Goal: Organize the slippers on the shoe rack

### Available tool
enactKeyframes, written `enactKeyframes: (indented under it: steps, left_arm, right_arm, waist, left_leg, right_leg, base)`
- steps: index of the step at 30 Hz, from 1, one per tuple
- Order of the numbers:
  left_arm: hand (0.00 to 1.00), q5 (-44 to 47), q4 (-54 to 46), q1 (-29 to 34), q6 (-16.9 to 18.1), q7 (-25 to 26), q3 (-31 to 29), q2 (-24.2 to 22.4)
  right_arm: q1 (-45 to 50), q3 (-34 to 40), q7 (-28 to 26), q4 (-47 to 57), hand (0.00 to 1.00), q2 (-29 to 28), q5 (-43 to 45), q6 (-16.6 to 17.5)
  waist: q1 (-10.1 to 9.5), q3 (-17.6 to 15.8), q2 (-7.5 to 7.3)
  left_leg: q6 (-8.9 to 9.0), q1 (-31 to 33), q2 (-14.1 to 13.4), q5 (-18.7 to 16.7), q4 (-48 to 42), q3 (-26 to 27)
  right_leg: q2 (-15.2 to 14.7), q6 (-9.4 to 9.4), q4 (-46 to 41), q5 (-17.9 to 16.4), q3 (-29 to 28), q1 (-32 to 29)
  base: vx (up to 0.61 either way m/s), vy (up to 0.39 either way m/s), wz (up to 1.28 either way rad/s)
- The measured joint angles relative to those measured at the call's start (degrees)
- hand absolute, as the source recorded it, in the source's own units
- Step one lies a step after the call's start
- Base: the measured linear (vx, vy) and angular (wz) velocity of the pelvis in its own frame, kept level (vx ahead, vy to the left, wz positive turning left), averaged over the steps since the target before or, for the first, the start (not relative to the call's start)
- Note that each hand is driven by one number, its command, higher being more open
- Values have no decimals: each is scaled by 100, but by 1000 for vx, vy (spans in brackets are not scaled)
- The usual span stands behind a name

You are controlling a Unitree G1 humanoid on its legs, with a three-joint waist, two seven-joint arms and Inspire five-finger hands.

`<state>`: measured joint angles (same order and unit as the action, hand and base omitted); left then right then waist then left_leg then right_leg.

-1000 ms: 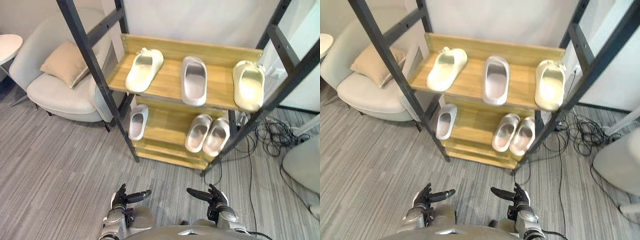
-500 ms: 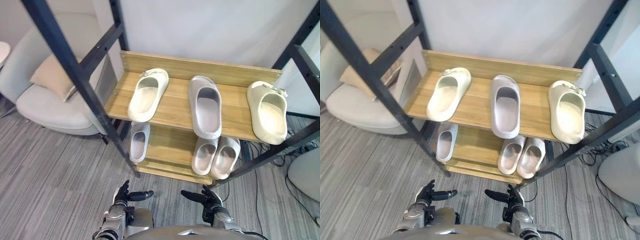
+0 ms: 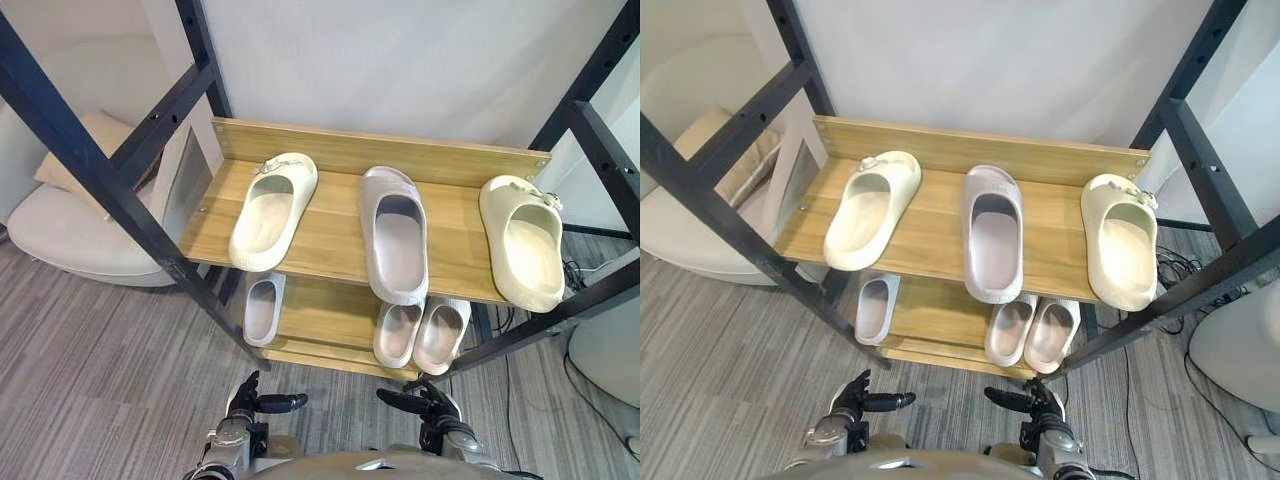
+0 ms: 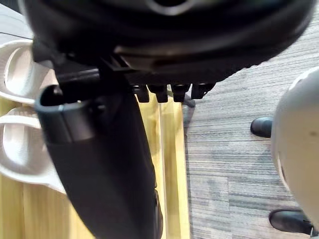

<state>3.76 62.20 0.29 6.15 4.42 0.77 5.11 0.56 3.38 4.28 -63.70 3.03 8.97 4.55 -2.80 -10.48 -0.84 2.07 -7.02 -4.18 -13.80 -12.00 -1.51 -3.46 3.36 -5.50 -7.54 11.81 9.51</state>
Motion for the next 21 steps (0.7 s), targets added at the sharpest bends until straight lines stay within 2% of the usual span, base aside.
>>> enactKeyframes:
  steps: [7, 12, 14, 21]
  left_arm:
    - [100, 3, 73, 28, 0, 21, -25, 21]
    - [100, 2, 152, 23, 4, 20, -16, 13]
    - [100, 0, 152, 23, 5, 18, -8, 18]
    - [100, -190, 110, -12, 12, 13, 71, 27]
  right_arm:
    - [233, -3, 11, 58, 100, 4, 11, 42]
    - [269, -237, -70, 114, 100, 8, 2, 57]
    - [273, -603, -128, 216, 100, 77, -19, 53]
    - [190, -2964, -509, 1140, 100, 376, -271, 44]
  waist:
    - [1, 111, -70]
    - [4, 164, -68]
    - [2, 178, -81]
    - [-59, 191, -101]
  left_leg:
    - [-14, -156, 198, 7, 24, 94]
    - [-50, -242, 330, 10, 3, 64]
    - [-57, -209, 361, 13, 3, 36]
    - [-172, -10, 413, 84, 7, -262]
  right_leg:
    - [-153, 66, 420, 360, -218, 210]
    - [-280, 123, 489, 409, -210, 335]
    - [-304, 136, 521, 417, -184, 333]
    - [-320, 157, 565, 430, 9, 273]
  base:
    - [25, 103, -17]
    - [-11, 74, -1]
    - [-21, 28, 7]
    - [-47, -18, 18]
